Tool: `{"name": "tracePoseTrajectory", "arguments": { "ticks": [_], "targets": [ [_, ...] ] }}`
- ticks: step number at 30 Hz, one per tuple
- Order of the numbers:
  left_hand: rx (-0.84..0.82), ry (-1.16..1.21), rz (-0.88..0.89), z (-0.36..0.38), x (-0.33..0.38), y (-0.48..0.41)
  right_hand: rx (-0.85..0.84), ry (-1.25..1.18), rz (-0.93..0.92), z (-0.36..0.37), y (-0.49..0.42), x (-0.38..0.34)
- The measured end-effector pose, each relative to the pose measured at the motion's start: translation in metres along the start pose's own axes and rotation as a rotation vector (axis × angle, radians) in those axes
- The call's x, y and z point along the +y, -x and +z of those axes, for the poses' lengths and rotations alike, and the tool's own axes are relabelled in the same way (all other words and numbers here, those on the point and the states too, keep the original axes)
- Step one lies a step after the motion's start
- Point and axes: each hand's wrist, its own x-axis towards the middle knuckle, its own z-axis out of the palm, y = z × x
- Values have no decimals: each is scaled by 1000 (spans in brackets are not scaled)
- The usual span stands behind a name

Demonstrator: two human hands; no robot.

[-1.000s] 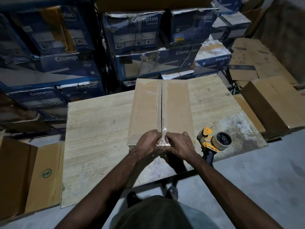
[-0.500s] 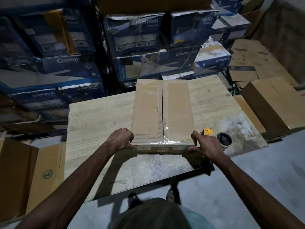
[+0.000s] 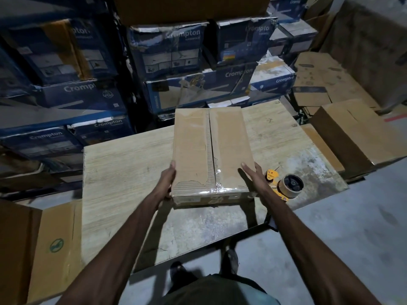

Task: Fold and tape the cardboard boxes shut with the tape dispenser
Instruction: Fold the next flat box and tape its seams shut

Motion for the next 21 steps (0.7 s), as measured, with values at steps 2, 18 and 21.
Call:
{"name": "tracePoseTrajectory", "arguments": {
  "ticks": [2, 18, 21],
  "targets": [
    [27, 20, -23, 10, -3, -9, 23, -54, 30, 8, -17, 13],
    [237, -127, 20, 0, -15, 29, -12, -180, 147, 24, 46, 43],
    [269, -181, 101, 14, 33, 44, -33, -260, 53, 6, 57, 19]
  ]
}}
